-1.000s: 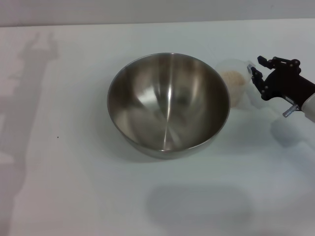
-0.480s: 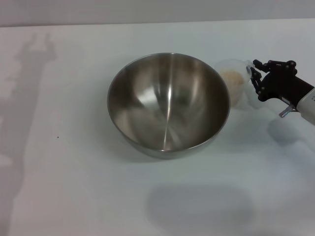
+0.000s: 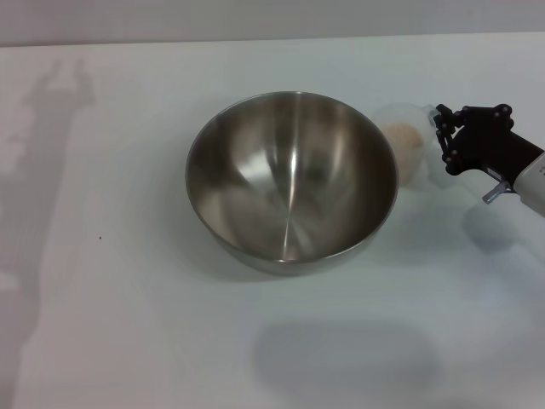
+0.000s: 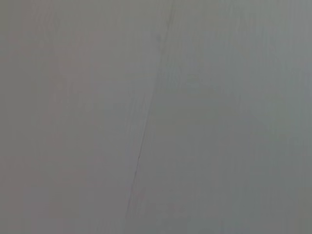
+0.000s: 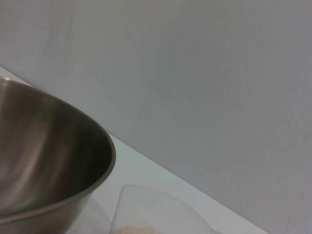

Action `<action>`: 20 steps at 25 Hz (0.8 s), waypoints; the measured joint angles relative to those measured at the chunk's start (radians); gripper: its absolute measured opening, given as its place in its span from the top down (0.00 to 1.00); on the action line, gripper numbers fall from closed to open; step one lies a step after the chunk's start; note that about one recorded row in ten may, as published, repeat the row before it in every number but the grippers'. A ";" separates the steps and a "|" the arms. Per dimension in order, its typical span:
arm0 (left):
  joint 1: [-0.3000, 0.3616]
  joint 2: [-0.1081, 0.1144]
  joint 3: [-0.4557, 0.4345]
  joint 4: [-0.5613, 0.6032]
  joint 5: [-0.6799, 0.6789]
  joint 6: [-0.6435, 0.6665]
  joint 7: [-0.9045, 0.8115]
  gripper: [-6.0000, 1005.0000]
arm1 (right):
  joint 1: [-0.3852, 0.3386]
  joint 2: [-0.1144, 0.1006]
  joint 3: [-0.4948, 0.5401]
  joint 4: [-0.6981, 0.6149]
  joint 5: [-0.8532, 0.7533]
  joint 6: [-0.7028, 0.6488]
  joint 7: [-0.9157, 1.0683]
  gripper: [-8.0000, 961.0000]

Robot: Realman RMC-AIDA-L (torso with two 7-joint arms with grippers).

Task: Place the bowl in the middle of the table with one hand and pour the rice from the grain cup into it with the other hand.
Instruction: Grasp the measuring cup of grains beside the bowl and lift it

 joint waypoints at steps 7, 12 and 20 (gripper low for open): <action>0.004 0.000 0.000 0.000 0.000 0.002 -0.002 0.67 | 0.001 0.000 0.000 0.000 0.000 0.000 0.000 0.94; 0.005 0.000 0.000 0.000 0.000 0.001 -0.002 0.67 | -0.004 0.001 0.022 0.015 0.046 -0.012 -0.059 0.96; 0.006 0.000 0.000 0.000 0.000 0.002 -0.002 0.67 | -0.033 0.002 0.027 0.049 0.196 -0.066 -0.172 0.97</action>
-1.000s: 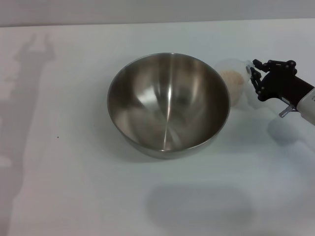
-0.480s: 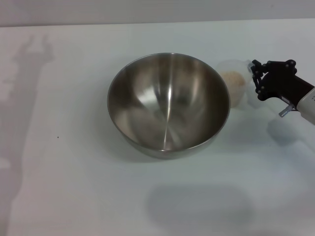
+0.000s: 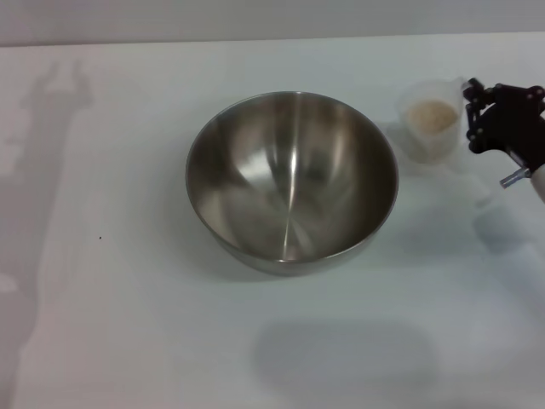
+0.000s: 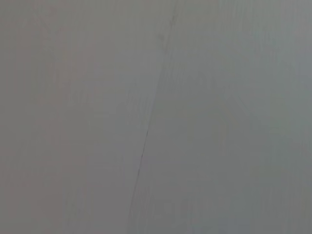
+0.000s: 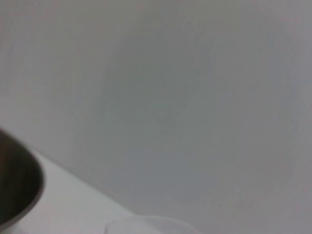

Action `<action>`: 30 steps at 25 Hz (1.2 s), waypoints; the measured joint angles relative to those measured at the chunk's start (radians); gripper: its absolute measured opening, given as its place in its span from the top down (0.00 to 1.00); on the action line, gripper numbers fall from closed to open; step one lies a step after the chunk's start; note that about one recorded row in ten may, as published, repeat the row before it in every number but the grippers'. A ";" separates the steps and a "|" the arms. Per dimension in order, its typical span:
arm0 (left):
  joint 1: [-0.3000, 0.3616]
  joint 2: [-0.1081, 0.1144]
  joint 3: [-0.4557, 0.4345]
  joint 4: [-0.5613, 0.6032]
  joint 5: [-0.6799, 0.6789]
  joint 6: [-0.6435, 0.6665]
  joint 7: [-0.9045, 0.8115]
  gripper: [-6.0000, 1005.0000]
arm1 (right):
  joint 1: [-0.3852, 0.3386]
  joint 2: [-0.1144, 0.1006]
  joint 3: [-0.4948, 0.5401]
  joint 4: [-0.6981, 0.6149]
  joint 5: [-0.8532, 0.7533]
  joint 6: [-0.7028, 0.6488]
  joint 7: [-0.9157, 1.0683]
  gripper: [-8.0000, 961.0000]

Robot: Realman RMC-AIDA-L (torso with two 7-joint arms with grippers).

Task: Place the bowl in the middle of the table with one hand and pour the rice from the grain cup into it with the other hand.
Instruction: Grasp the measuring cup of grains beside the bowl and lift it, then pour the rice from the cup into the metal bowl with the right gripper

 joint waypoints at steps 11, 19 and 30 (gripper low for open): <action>0.002 0.001 0.000 0.000 0.000 0.000 0.000 0.67 | -0.036 0.001 0.002 0.005 0.105 -0.156 -0.030 0.98; -0.004 0.002 0.000 0.012 0.000 0.000 0.000 0.67 | -0.023 0.003 -0.001 0.022 0.121 -0.323 -0.106 0.98; -0.004 0.000 0.000 0.011 0.000 0.000 -0.003 0.67 | 0.070 0.003 -0.059 0.067 0.111 -0.338 -0.274 0.98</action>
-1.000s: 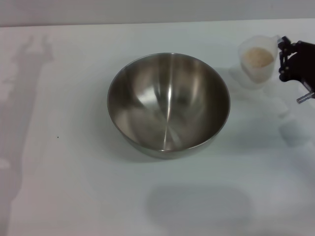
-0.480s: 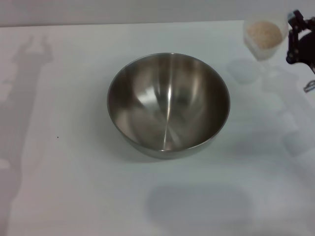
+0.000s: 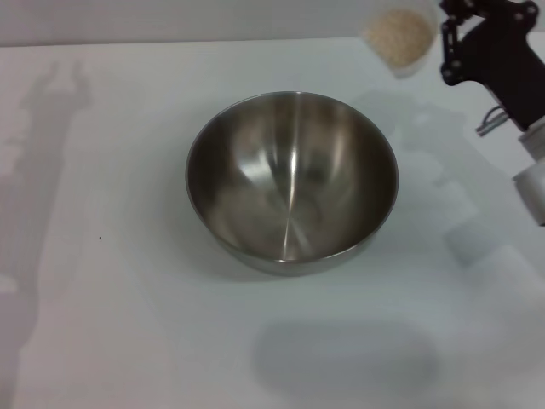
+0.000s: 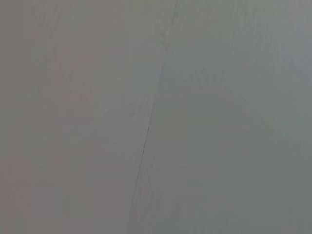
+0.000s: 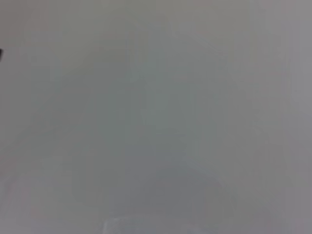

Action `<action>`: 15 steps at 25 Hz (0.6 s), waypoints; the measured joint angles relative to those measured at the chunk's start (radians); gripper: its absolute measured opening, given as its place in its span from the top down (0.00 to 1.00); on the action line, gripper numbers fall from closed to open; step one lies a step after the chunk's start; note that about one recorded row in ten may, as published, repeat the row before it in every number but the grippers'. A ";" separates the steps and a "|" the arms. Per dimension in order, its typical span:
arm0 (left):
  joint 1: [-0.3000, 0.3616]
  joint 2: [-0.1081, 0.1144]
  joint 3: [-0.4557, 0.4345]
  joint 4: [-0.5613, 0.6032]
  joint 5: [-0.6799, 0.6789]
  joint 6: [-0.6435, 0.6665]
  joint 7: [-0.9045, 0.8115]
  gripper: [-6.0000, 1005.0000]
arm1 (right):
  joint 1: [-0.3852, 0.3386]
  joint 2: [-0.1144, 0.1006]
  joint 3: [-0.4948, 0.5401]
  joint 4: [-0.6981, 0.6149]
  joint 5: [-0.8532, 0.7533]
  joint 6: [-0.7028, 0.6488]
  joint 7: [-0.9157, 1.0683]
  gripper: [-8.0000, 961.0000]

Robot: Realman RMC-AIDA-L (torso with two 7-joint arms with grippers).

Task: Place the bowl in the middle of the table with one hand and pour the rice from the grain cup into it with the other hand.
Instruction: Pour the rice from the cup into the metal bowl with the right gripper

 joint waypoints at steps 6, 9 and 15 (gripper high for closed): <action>-0.002 0.000 0.000 0.001 0.000 0.000 0.000 0.67 | 0.040 0.000 -0.041 0.029 0.000 0.023 -0.108 0.98; -0.002 0.000 0.000 0.001 0.000 0.000 -0.001 0.67 | 0.053 0.001 -0.046 0.053 -0.001 0.040 -0.183 0.98; -0.005 0.001 0.000 0.001 0.000 0.000 -0.001 0.67 | 0.065 0.003 -0.047 0.090 0.000 0.048 -0.317 0.98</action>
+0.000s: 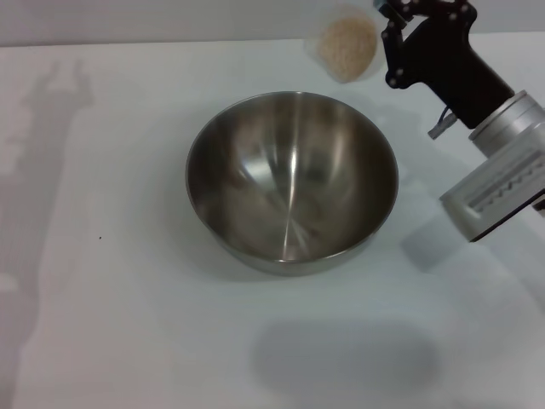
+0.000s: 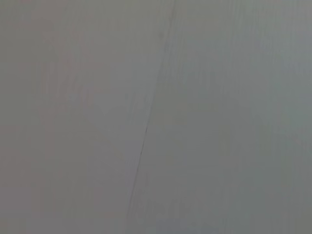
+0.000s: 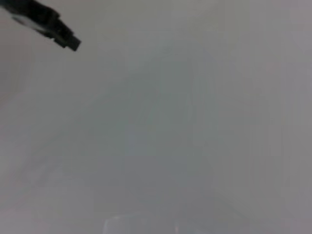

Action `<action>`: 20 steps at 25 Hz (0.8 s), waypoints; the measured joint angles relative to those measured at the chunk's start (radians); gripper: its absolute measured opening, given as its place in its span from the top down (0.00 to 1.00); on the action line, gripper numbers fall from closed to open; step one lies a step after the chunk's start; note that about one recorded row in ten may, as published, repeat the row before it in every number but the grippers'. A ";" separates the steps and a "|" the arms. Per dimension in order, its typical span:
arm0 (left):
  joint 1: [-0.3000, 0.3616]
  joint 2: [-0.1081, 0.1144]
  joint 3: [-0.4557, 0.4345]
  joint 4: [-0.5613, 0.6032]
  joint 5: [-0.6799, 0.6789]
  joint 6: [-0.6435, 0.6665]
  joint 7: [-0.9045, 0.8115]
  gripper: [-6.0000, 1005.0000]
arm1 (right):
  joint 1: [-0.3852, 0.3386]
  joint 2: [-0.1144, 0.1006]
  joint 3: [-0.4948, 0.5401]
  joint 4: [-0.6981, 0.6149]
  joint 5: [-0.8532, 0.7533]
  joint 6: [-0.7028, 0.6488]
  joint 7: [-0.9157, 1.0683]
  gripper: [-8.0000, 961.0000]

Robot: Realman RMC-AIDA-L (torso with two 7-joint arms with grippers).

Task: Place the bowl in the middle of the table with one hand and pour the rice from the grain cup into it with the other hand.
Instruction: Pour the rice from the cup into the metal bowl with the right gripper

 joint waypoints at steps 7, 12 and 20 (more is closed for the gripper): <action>-0.002 0.001 0.000 0.000 0.000 0.000 0.000 0.67 | 0.007 0.002 0.000 0.054 -0.014 0.034 -0.206 0.98; -0.002 0.001 0.000 0.000 0.000 0.000 0.000 0.67 | 0.007 0.003 0.000 0.079 -0.026 0.044 -0.336 0.98; -0.005 0.001 0.000 0.007 0.000 0.000 0.000 0.67 | 0.008 0.004 0.000 0.120 -0.028 0.034 -0.593 0.98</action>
